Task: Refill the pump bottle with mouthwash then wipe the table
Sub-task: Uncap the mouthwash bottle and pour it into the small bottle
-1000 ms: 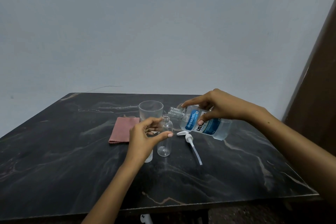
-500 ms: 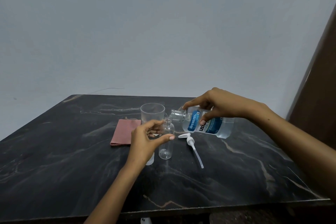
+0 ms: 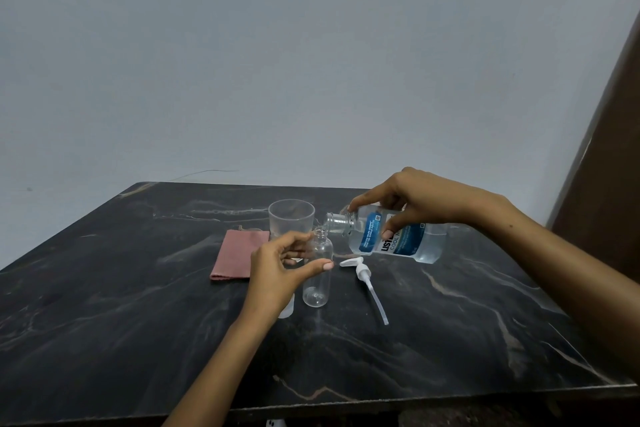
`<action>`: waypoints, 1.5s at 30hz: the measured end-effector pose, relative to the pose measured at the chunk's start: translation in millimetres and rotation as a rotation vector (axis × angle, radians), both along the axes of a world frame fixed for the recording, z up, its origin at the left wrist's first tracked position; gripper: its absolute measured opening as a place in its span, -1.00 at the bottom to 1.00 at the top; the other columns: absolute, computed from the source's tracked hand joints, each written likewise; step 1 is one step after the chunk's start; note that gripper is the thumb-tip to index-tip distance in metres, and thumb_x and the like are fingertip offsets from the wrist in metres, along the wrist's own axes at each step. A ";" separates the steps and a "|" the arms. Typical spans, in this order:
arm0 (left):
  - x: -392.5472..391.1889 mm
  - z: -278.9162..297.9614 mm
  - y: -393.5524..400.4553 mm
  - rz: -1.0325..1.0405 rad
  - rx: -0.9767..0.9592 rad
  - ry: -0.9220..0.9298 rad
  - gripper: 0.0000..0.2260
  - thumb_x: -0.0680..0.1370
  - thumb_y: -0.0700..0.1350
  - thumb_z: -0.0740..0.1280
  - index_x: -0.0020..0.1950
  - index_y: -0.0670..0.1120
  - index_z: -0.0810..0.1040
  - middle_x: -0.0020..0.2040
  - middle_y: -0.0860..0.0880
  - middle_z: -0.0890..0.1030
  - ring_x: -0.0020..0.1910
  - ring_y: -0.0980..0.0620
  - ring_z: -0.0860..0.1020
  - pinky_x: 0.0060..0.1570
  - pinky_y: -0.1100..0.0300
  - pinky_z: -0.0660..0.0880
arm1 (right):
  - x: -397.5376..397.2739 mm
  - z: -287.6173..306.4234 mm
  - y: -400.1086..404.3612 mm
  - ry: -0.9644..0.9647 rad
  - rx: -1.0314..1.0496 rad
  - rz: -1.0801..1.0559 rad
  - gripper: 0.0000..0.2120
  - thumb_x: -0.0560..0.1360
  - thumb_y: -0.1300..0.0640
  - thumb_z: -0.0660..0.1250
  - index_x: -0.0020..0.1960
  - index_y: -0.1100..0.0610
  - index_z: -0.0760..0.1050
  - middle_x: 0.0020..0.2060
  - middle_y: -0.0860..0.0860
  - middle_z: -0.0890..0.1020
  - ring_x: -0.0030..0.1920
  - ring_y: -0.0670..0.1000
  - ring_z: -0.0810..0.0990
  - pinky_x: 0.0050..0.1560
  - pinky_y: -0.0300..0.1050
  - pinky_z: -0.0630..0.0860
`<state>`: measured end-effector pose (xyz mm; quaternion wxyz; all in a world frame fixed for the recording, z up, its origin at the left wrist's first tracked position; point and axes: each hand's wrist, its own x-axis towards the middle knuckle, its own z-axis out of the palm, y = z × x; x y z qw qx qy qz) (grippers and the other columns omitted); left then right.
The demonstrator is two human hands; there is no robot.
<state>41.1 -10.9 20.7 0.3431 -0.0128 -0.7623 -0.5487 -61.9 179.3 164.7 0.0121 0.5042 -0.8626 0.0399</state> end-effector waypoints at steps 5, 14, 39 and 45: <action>-0.2 -0.6 0.0 -0.003 0.006 -0.005 -0.60 0.14 0.03 0.55 -0.06 0.14 0.56 -0.16 0.09 0.66 -0.14 0.21 0.63 -0.15 0.41 0.54 | 1.1 0.6 0.3 -0.002 0.007 0.000 -0.44 0.36 0.13 0.50 0.30 -0.19 0.45 -0.05 -0.08 0.72 -0.16 -0.11 0.66 -0.05 -0.10 0.61; -0.1 -1.2 0.3 -0.008 0.023 -0.014 -0.59 0.13 0.03 0.55 -0.06 0.15 0.56 -0.15 0.07 0.67 -0.13 0.19 0.63 -0.13 0.37 0.56 | 1.8 1.7 -0.7 -0.022 0.015 -0.003 -0.44 0.37 0.14 0.50 0.29 -0.20 0.45 -0.03 -0.05 0.72 -0.12 -0.05 0.68 -0.02 0.01 0.60; 1.1 -0.7 0.4 0.003 0.022 -0.021 -0.60 0.18 -0.10 0.58 -0.05 0.08 0.57 -0.17 0.09 0.66 -0.16 0.27 0.61 -0.18 0.45 0.51 | 2.2 3.8 -1.2 -0.017 0.030 -0.004 -0.44 0.37 0.13 0.49 0.29 -0.21 0.45 -0.05 -0.05 0.72 -0.11 -0.07 0.68 -0.03 -0.02 0.61; 0.2 -0.8 0.3 0.005 0.021 -0.038 -0.58 0.18 -0.06 0.57 0.00 0.04 0.58 -0.15 0.06 0.66 -0.14 0.22 0.62 -0.15 0.42 0.53 | 2.2 4.8 -1.9 -0.017 0.035 -0.006 -0.44 0.36 0.14 0.50 0.29 -0.21 0.45 -0.03 -0.04 0.72 -0.09 -0.08 0.67 -0.03 -0.07 0.62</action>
